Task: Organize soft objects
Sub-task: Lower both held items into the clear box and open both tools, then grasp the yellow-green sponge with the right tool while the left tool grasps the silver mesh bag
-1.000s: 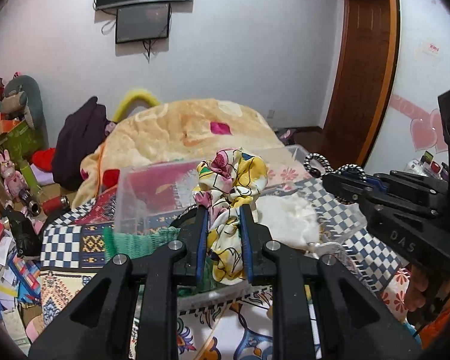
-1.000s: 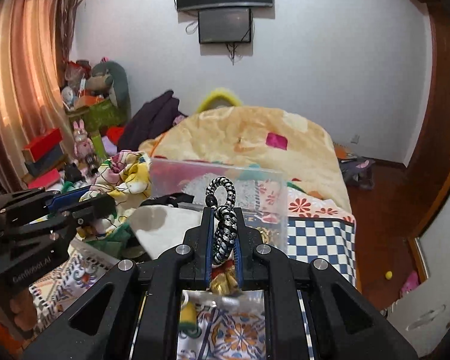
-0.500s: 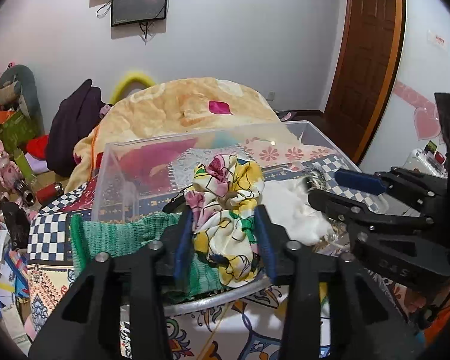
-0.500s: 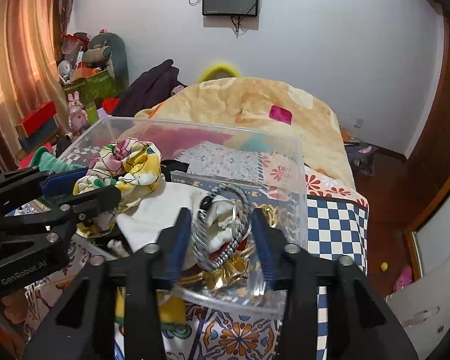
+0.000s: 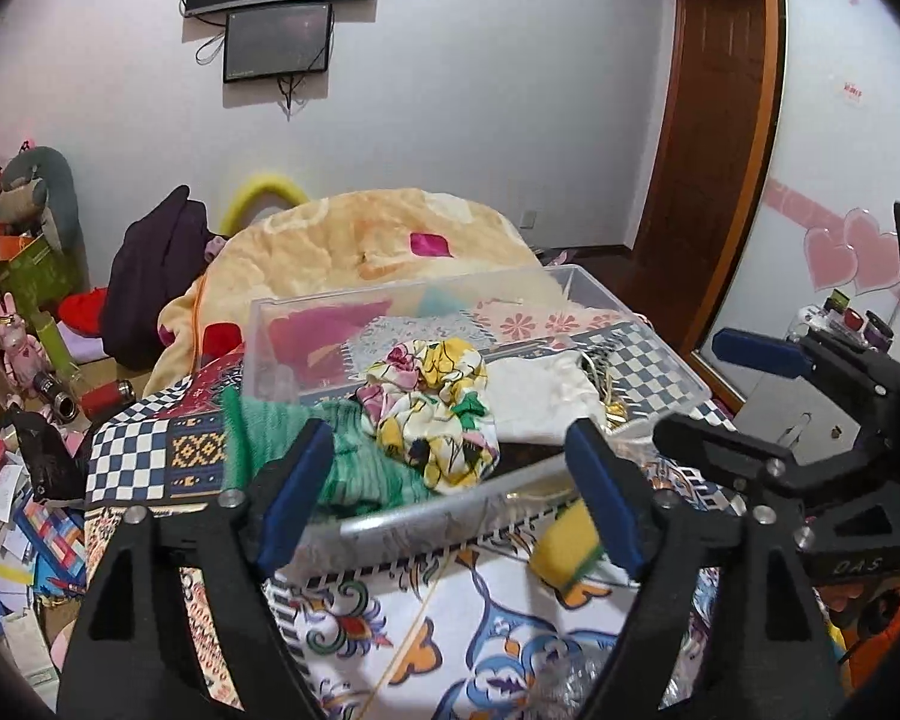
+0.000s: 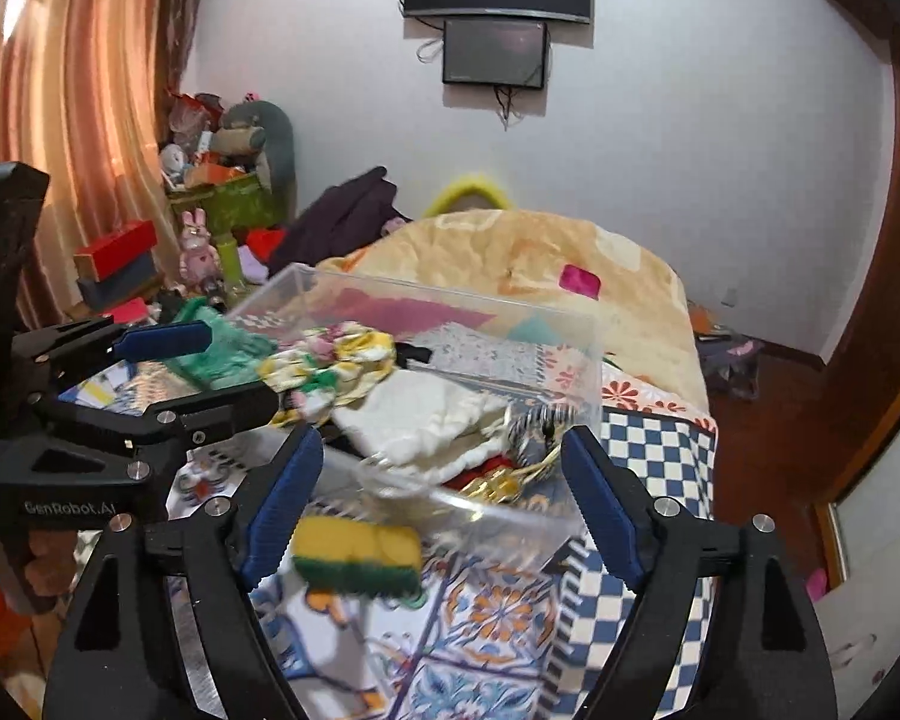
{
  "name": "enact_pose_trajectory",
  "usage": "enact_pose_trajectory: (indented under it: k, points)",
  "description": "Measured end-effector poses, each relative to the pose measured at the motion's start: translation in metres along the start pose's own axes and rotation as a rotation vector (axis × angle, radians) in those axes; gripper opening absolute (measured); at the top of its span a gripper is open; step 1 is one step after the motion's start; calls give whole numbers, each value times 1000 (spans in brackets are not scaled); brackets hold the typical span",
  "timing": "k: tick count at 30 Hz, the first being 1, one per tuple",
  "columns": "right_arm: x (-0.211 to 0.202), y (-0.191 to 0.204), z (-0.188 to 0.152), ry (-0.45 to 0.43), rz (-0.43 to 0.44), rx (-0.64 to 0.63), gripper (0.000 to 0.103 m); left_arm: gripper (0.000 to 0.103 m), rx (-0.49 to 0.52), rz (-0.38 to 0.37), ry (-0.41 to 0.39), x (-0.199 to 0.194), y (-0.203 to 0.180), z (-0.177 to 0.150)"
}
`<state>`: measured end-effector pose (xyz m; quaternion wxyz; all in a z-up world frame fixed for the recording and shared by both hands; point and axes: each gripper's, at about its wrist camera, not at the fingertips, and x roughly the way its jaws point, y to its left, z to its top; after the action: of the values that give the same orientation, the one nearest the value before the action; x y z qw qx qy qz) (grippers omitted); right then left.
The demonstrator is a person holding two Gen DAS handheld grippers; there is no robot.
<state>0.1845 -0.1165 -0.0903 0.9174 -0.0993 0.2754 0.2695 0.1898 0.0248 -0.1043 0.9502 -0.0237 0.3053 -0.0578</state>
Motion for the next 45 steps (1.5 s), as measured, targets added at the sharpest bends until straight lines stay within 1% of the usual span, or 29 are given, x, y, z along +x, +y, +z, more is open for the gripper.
enact_pose_trajectory:
  k: [2, 4, 10, 16, 18, 19, 20, 24, 28, 32, 38, 42, 45]
  points:
    - [-1, 4, -6, 7, 12, -4, 80, 88, -11, 3, -4, -8, 3, -5]
    - [1, 7, -12, 18, 21, -6, 80, 90, -21, 4, -4, -12, 6, -9]
    - [29, 13, -32, 112, 54, 5, 80, 90, -20, 26, 39, -13, 12, -30]
    - [59, 12, -45, 208, 117, 58, 80, 90, -30, 31, 87, -5, 18, -48]
    - [62, 12, -47, 215, 128, 79, 69, 90, -36, 30, 103, -3, 19, -54]
    - [64, 11, -48, 223, 136, 85, 61, 90, -38, 30, 106, -3, 19, -55]
    - [66, 10, -48, 230, 151, 93, 61, 90, -41, 27, 111, -3, 18, -57]
    - [54, 13, -50, 200, 134, 93, 59, 90, -45, 4, 125, -2, 12, -64]
    - [31, 10, -53, 156, 98, 89, 59, 90, -47, -29, 136, -6, -1, -71]
    - [6, 1, -61, 118, 67, 119, 59, 90, -50, -63, 152, -10, -16, -79]
    - [-16, -12, -75, 110, 29, 152, 59, 91, -59, -114, 190, -13, -40, -97]
    - [-26, -14, -83, 110, 26, 170, 59, 91, -16, -117, 205, -11, -60, -106]
    - [-31, -12, -86, 105, 23, 174, 59, 91, -26, -158, 245, -7, -65, -113]
